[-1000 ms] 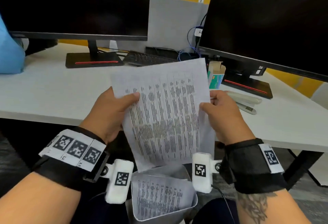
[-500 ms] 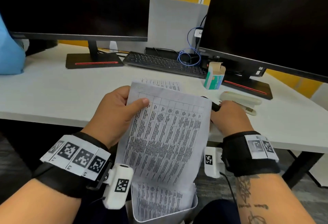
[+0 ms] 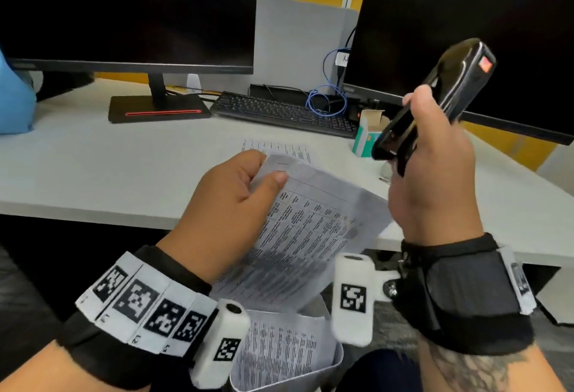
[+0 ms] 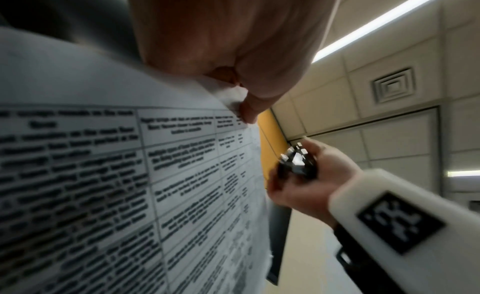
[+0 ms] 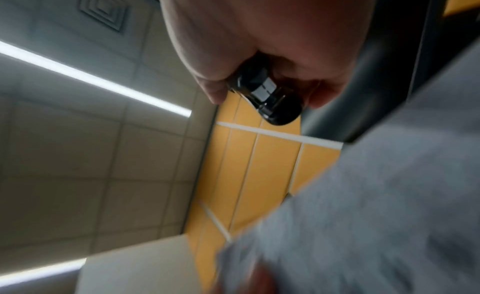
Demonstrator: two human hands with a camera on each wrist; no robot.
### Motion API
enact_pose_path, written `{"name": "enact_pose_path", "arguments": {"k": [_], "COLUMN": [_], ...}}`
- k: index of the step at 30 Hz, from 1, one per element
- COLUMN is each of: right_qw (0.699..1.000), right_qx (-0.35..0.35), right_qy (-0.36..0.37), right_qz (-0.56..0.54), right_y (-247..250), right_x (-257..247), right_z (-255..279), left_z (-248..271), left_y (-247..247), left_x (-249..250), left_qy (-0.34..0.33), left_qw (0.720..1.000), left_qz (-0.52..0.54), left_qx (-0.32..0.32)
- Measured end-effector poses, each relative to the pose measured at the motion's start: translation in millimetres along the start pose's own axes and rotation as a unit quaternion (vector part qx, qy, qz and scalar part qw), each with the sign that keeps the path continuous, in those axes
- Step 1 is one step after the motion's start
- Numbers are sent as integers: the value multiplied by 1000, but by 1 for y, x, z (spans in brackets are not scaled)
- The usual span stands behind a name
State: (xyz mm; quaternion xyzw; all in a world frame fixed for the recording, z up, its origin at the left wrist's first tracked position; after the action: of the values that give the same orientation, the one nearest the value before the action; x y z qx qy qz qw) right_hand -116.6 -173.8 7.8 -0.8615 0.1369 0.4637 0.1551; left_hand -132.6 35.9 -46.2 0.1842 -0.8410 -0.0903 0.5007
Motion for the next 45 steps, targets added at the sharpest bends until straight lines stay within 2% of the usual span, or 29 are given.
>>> {"name": "enact_pose_path", "arguments": {"k": [4, 7, 10, 18, 23, 28, 33, 36, 38, 42, 45], "right_qw": [999, 1000, 1000, 998, 998, 997, 995, 992, 990, 990, 995], "right_qx": [-16, -18, -12, -4, -3, -2, -32, -80, -99, -82, -49], "right_qy": [-3, 25, 25, 46, 58, 61, 77, 93, 100, 116, 78], "right_qz": [-31, 0, -14, -38, -39, -51, -50, -22, -8, -11, -48], "right_y": [-24, -30, -28, -24, -24, -21, -24, -24, -26, -30, -30], "right_x": [-18, -23, -25, -33, -34, -33, -34, -32, -31, -36, -36], "right_z": [26, 35, 35, 36, 37, 38, 40, 39, 39, 39, 37], "left_z": [8, 13, 17, 21, 18, 17, 17, 18, 20, 22, 22], "left_y": [-9, -11, -11, -13, -16, -16, -10, -9, -10, -12, -14], "left_x": [19, 30, 39, 48, 47, 57, 63, 65, 66, 64, 63], "left_qy": [-40, -55, -71, -69, -28, -56, -140, -174, -182, -176, -177], "left_qw": [999, 998, 997, 997, 994, 981, 984, 977, 977, 980, 980], "left_qz": [-35, -19, 0, 26, 85, 52, -38, -80, -71, -36, -59], "left_qx": [7, 7, -1, -16, -69, -178, -100, -88, -83, -81, -69]}}
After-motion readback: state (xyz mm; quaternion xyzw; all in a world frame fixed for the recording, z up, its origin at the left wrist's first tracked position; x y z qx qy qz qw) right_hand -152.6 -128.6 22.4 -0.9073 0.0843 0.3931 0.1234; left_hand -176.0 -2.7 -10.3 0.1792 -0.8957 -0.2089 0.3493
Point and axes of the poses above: each hand's wrist, its own z-axis away from the middle knuckle, its own y-axis out of the back of the hand, x = y × z, the point moved 4 cm from there along -z, towards the middle knuckle, and after that the axes turned 3 degrees about x, right-handed, at the moved point
